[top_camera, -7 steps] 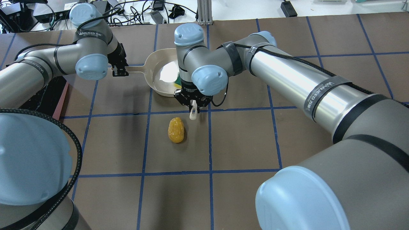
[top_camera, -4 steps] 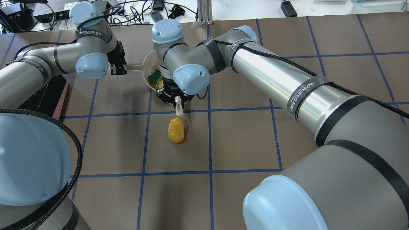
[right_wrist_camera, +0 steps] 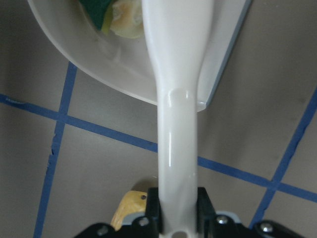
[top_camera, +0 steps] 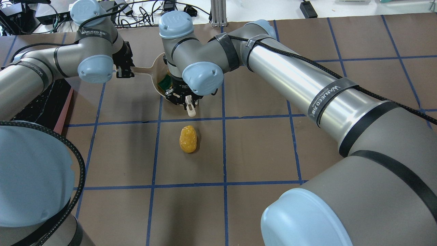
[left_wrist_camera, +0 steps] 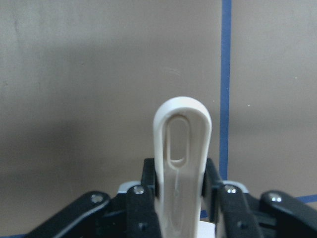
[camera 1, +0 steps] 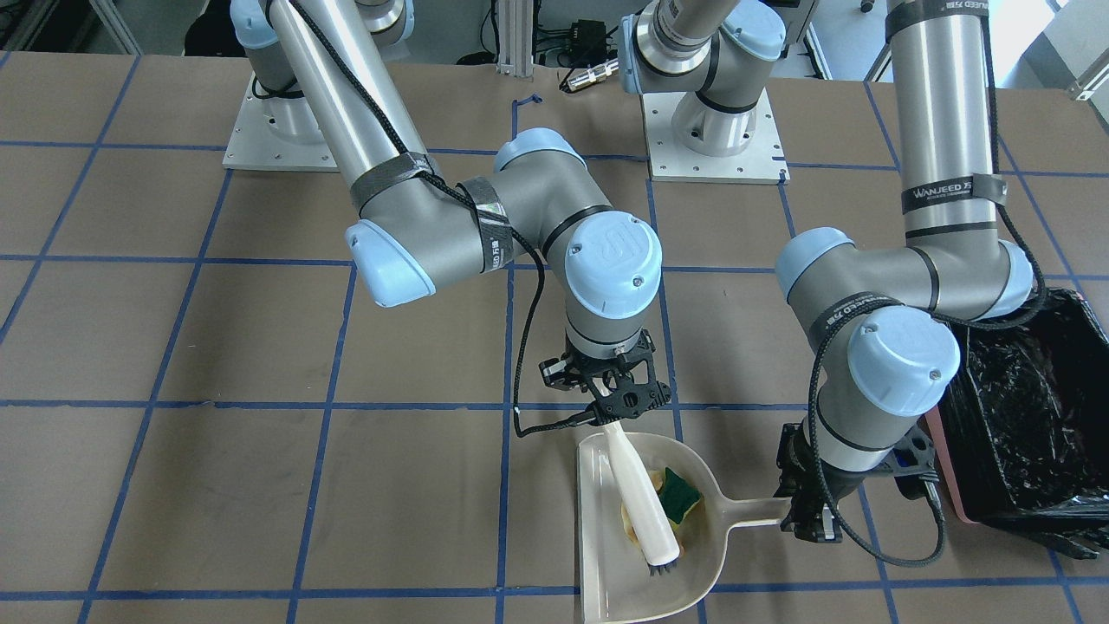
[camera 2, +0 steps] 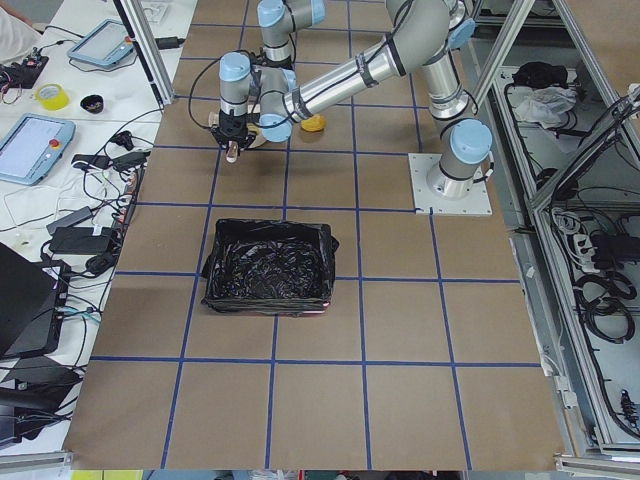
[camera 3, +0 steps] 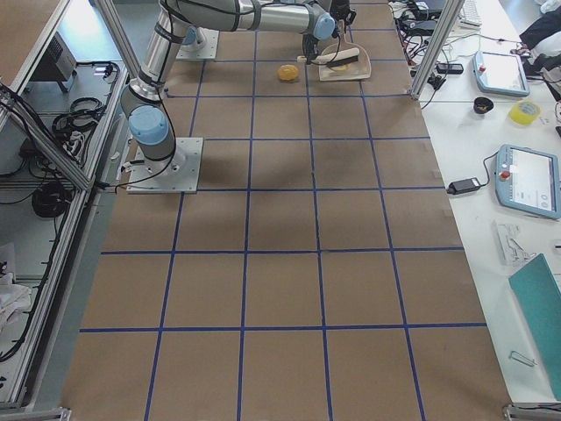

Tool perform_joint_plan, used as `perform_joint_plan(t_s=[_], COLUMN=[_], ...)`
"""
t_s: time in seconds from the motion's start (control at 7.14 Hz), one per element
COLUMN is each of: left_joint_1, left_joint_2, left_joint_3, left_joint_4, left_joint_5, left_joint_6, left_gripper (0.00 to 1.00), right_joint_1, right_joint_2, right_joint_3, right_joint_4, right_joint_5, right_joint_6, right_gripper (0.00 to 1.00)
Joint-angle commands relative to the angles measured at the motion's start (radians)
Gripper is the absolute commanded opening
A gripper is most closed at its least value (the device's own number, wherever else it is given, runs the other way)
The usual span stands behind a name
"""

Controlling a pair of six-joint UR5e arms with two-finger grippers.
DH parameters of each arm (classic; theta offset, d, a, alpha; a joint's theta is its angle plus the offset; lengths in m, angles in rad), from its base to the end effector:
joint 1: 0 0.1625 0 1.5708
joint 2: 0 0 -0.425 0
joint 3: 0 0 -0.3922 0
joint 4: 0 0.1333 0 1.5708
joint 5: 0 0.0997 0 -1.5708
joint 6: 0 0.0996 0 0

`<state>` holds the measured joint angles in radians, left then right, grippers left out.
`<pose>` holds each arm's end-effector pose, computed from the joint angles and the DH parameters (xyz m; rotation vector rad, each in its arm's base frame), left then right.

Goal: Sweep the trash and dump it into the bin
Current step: 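Sweep the sponge and peel into the dustpan with the right gripper's brush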

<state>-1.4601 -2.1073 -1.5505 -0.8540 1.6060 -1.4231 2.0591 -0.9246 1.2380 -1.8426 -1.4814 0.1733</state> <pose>-0.0543 -0.6861 0.2565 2.1097 -2.1815 0.2746 0.4655 -0.5731 0.2776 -0.4785 3.0312 0.1050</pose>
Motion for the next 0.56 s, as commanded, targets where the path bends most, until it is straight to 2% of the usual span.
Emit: perform_joint_plan(t_s=[0.0, 0.14, 0.28, 0.42], left_joint_1=[0.006, 0.010, 0.020, 0.042], left_joint_2=[0.012, 0.018, 0.023, 0.030], left_joint_3=[-0.002, -0.008, -0.014, -0.022], left_joint_4=[-0.007, -0.011, -0.011, -0.013], left_joint_5=[-0.002, 0.000, 0.000, -0.011], left_joint_6=[0.053, 0.053, 0.056, 0.119], left_gripper=[0.00, 0.00, 0.00, 0.00], right_joint_1=[-0.055, -0.113, -0.163, -0.184], right_joint_2=[-0.077, -0.138, -0.195, -0.209], right_joint_3=[0.001, 0.011, 0.020, 0.040], right_joint_4=[0.066, 0.145, 0.274, 0.363], right_joint_5=[-0.040, -0.039, -0.043, -0.049], right_joint_6=[0.000, 0.012, 0.014, 0.058], right_gripper=[0.00, 0.00, 0.00, 0.00])
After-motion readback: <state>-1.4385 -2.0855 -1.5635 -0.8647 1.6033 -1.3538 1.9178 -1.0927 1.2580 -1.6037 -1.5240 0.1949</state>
